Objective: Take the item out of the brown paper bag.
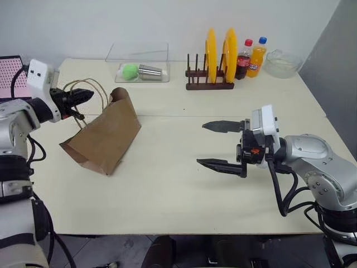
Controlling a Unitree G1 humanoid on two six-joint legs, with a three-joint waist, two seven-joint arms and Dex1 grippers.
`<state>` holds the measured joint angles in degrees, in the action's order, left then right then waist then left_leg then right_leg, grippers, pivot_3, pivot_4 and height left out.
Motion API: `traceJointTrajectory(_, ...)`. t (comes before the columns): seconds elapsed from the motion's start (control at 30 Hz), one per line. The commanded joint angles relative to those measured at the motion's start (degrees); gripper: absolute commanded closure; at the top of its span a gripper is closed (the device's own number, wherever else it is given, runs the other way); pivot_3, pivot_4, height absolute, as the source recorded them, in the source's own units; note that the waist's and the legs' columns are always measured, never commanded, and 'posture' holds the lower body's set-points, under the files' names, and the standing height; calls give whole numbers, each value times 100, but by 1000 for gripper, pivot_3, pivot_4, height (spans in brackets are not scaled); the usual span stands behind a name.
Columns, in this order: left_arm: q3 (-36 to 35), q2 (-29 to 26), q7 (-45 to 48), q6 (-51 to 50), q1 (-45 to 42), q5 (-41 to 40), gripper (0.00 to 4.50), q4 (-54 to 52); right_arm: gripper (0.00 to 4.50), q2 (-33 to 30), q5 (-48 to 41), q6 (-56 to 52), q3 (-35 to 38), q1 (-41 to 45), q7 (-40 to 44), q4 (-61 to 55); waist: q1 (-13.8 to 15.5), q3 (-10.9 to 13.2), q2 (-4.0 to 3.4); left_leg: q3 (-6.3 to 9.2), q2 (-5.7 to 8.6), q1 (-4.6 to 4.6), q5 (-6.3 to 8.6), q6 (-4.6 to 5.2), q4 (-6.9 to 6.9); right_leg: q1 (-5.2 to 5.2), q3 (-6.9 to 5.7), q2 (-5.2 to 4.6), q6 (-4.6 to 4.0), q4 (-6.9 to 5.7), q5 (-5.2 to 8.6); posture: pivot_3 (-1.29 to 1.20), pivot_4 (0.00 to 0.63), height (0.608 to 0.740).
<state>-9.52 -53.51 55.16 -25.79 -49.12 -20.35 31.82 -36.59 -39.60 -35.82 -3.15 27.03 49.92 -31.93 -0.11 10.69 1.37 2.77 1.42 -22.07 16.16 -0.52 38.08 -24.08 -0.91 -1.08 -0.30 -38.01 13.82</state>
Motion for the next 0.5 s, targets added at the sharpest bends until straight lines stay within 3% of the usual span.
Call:
traceJointTrajectory(0.03, 48, -19, 316, 230, -482, 80, 4409, 69, 0, -101, -94, -6, 196, -74, -50, -241, -2, 0, 0, 0, 1, 0, 0, 0, 0, 0, 0, 0, 0, 0, 0, 0, 150, 740)
traceJointTrajectory(0.5, 841, 963, 1560, 1493, -2627, 840, 4409, 1958, 0, -199, 13, -103, 778, -988, -897, -824, 8, 9, 17, 4, 4, -16, -1, 1, 12, -2, -9, 1, 1, -5, -1, 0, 150, 740)
